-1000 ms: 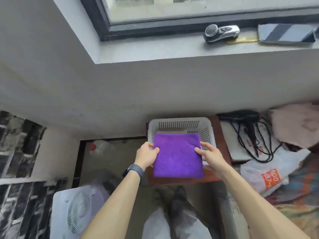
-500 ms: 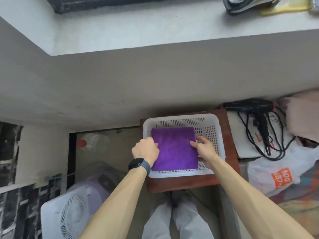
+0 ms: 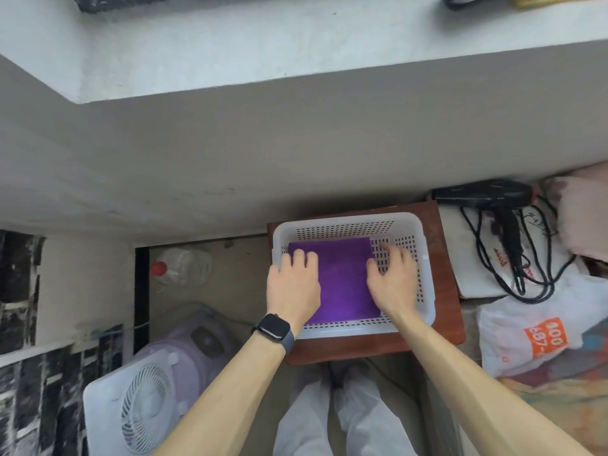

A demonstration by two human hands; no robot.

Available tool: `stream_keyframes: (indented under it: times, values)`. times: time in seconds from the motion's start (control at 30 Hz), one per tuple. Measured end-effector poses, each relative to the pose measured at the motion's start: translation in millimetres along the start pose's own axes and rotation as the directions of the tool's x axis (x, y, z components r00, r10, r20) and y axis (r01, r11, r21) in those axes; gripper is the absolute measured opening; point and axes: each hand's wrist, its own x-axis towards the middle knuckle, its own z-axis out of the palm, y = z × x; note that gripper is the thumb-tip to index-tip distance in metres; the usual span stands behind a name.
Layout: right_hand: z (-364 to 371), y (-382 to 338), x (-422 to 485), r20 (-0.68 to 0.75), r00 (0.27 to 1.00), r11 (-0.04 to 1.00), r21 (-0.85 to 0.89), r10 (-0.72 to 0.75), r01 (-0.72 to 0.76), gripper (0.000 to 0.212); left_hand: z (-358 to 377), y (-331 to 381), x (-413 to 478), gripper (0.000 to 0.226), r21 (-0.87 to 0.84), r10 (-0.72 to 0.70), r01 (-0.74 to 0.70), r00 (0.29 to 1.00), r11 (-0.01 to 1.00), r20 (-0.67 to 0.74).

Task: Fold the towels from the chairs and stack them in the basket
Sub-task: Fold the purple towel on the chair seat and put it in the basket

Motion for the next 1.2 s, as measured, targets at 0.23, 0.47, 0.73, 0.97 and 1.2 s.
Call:
stream_keyframes:
  times: [0.23,0.47,0.73,0.97,1.2]
  values:
    - [55.3,18.0,-10.0,0.289,0.886,0.798,-0.393,-0.364,0.456,0.060,53.8,-6.5,1.3,0.075,0.062,0.040,-0.053,0.980,0.997,0.197]
    - [72.2,39.5,8.2,0.326,0.875,0.769,-0.428,-0.358,0.474,0.061,74.4,3.0,9.9,0.075,0.217,-0.064,0.019,0.977,0.976,0.202]
    - [88.5,41.0,21.0,0.284,0.894,0.787,-0.430,-0.347,0.442,0.062,91.8,2.1,21.4,0.074,0.340,-0.076,0.000,0.975,0.941,0.211]
    - [80.0,28.8,14.1,0.336,0.901,0.747,-0.515,-0.274,0.420,0.063,77.2,4.7,17.4,0.074,0.331,-0.090,0.009,0.969,0.943,0.230]
    - [26.0,-4.8,-22.3,0.252,0.934,0.758,-0.548,-0.253,0.353,0.062,35.1,-6.2,-7.0,0.067,0.110,0.036,-0.059,0.980,0.992,0.197]
